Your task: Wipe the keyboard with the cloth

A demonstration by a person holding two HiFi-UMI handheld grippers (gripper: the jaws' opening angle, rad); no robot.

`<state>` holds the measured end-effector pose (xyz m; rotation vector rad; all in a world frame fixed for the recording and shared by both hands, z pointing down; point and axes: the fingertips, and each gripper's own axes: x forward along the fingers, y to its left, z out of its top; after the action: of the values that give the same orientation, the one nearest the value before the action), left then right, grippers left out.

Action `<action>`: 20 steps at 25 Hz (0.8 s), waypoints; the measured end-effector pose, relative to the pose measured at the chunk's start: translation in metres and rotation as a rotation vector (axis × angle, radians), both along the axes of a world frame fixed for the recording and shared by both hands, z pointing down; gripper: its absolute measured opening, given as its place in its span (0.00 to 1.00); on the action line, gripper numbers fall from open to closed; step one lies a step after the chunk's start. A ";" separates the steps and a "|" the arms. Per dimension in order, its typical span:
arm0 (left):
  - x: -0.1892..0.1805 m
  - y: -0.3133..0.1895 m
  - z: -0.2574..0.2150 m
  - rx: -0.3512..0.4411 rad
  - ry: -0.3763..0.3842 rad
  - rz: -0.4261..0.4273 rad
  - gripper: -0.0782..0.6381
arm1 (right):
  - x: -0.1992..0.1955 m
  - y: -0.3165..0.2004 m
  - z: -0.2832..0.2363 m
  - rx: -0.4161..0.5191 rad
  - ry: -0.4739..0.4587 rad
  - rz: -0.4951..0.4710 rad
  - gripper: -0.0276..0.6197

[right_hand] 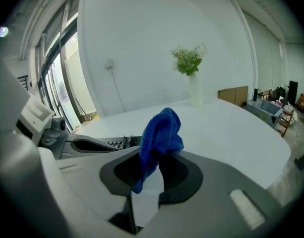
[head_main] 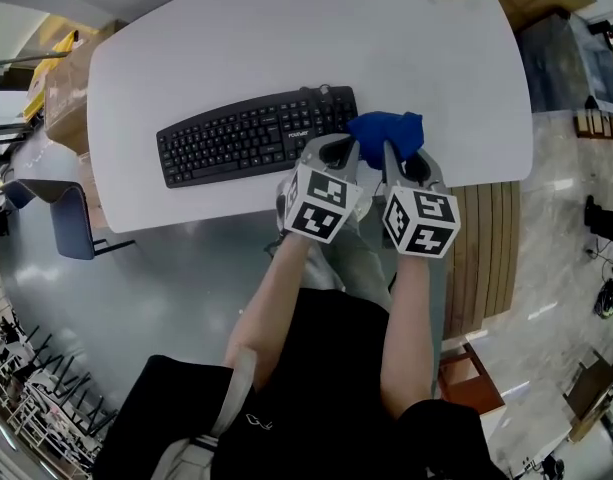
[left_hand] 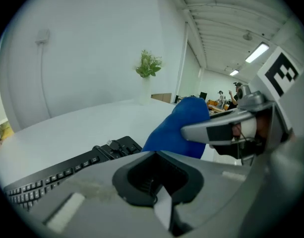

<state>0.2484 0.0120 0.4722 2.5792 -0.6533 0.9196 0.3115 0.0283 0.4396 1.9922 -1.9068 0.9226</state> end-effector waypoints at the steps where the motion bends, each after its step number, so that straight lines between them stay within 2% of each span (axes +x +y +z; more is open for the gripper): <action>1: -0.004 -0.004 -0.006 0.006 0.017 -0.012 0.10 | -0.001 -0.002 -0.008 0.017 0.010 0.005 0.17; 8: -0.070 -0.048 -0.063 0.089 0.129 -0.147 0.10 | -0.052 -0.029 -0.068 0.155 0.070 -0.027 0.17; 12: -0.124 -0.074 -0.105 0.154 0.199 -0.240 0.10 | -0.094 -0.046 -0.106 0.247 0.088 -0.064 0.17; 20: -0.239 -0.111 -0.197 0.334 0.305 -0.384 0.10 | -0.192 -0.082 -0.190 0.458 0.110 -0.167 0.17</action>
<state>0.0094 -0.0990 0.2749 2.6467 -1.2353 0.3078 0.1191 -0.0540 0.2499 2.0128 -2.3337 0.3450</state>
